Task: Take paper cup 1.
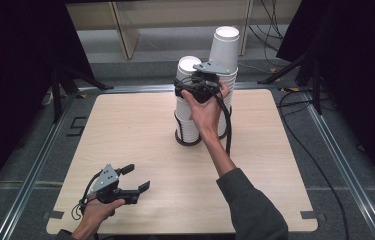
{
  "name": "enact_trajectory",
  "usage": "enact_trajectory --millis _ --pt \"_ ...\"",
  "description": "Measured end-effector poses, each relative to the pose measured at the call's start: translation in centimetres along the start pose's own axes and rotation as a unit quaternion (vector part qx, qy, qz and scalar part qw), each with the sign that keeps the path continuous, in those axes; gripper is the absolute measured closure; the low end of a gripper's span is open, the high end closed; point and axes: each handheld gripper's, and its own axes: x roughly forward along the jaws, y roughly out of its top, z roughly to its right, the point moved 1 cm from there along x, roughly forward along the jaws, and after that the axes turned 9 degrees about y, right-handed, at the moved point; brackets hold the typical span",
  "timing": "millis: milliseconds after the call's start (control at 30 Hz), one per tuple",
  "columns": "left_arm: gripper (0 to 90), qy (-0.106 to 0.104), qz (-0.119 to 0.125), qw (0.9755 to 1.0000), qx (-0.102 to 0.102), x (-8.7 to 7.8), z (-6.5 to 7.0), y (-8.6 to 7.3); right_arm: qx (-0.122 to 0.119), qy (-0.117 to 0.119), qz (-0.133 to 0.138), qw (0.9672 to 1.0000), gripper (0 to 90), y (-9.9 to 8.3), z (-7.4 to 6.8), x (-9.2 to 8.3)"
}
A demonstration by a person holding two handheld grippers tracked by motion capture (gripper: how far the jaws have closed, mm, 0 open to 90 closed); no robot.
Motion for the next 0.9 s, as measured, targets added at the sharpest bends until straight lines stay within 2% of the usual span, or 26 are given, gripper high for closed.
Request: enact_trajectory --millis 67,100,200,233,333,367,433,500,567,633,700,733,767,800,833,900 --pt "14.7 -0.002 0.001 1.0 0.0 0.0 0.0 0.0 -0.002 0.001 0.003 1.0 18.9 0.3 0.0 -0.3" --pt "14.7 0.002 -0.005 1.0 0.003 -0.1 0.0 0.0 -0.003 0.002 0.007 1.0 18.9 0.7 0.0 -0.6" --pt "14.7 0.0 -0.004 1.0 0.0 0.0 0.1 0.0 -0.017 0.002 0.013 0.9998 18.9 1.4 0.0 -1.5" --pt "14.7 -0.004 0.003 1.0 -0.002 0.1 0.1 0.0 -0.009 0.012 0.018 0.9997 18.9 1.6 0.1 -2.0" --pt "14.7 0.002 -0.008 1.0 0.004 -0.1 0.0 0.0 -0.006 0.02 0.019 0.9996 18.9 1.7 0.2 -2.6" --pt "14.7 0.002 -0.008 1.0 0.004 -0.1 0.0 0.0 -0.003 0.028 0.015 0.9995 19.0 1.5 0.3 -3.3" --pt "14.7 0.002 -0.008 1.0 0.004 -0.1 0.0 0.0 -0.003 0.035 0.013 0.9993 19.0 1.3 0.3 -3.5" --pt "14.7 0.0 -0.006 1.0 0.002 0.0 0.0 0.0 -0.004 0.049 0.005 0.9988 18.9 0.3 0.2 -4.4" --pt "14.6 -0.002 -0.002 1.0 0.002 0.1 0.0 -0.1 -0.008 0.051 0.005 0.9987 18.9 0.0 0.3 -4.7" --pt "14.7 -0.001 -0.002 1.0 -0.004 0.1 0.1 -0.1 -0.003 0.065 -0.001 0.9979 19.0 -0.9 0.2 -5.5" --pt "14.7 0.003 -0.007 1.0 0.0 0.0 0.0 -0.1 -0.013 0.079 -0.002 0.9968 19.0 -2.1 0.1 -6.4" --pt "14.7 0.003 -0.004 1.0 -0.006 0.0 0.0 -0.1 -0.013 0.079 -0.002 0.9968 19.0 -2.1 0.1 -6.4" --pt "14.7 0.004 -0.007 1.0 -0.002 -0.1 -0.1 -0.1 -0.017 0.088 -0.009 0.996 19.0 -3.1 -0.1 -7.1" --pt "14.7 0.002 -0.002 1.0 -0.004 0.0 -0.1 -0.1 -0.017 0.088 -0.009 0.996 19.0 -3.1 -0.1 -7.1" --pt "14.7 -0.002 0.006 0.9999 -0.008 0.1 -0.1 -0.1 -0.023 0.092 -0.012 0.9954 18.9 -4.0 0.0 -7.6" --pt "14.6 -0.001 0.005 1.0 -0.008 0.1 -0.1 -0.1 -0.023 0.092 -0.018 0.9953 18.9 -4.3 0.0 -7.8"
